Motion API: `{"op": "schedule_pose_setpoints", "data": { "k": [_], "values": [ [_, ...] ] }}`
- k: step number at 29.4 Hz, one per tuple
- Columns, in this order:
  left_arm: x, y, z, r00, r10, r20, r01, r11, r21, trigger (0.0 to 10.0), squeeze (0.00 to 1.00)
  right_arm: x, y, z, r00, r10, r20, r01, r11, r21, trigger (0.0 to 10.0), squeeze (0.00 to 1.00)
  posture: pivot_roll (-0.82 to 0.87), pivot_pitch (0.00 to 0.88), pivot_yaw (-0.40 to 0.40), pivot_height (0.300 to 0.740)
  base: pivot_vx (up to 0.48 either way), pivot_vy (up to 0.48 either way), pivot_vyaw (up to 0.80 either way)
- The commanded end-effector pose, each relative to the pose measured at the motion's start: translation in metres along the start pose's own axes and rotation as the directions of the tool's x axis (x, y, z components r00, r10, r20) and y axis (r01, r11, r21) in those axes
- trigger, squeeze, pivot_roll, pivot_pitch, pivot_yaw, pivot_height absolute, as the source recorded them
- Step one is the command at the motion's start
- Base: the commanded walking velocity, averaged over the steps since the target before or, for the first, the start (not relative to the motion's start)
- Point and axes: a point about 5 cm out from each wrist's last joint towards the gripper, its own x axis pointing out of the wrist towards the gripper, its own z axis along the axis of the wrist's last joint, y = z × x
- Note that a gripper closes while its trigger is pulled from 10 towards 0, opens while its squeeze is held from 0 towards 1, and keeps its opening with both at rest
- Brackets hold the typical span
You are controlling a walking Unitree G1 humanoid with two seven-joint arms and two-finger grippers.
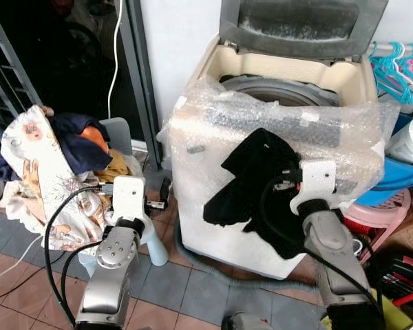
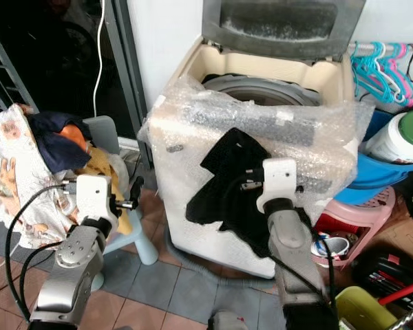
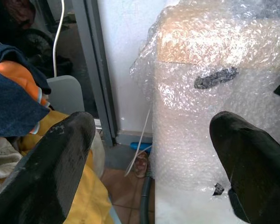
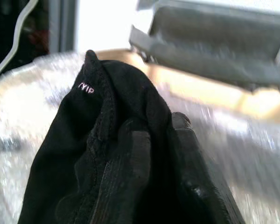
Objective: Clothes washing
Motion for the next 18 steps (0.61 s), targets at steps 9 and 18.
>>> {"op": "schedule_pose_setpoints", "data": {
  "k": [9,18],
  "values": [
    [0.001,0.002,0.003,1.0,0.007,0.016,-0.007,1.0,0.01,10.0,0.0,0.05,-0.014,0.084,0.947,0.147,0.287,-0.11,0.984,-0.142,10.0,0.0,-0.04,0.0,0.012,0.74,0.285,0.0,0.0],
    [0.003,0.002,0.003,1.0,0.008,0.018,-0.008,1.0,0.008,10.0,0.0,0.089,-0.047,0.117,0.941,0.027,0.338,-0.013,0.999,-0.043,10.0,0.0,-0.04,0.0,0.012,0.74,0.353,0.0,0.0]
  ]
}}
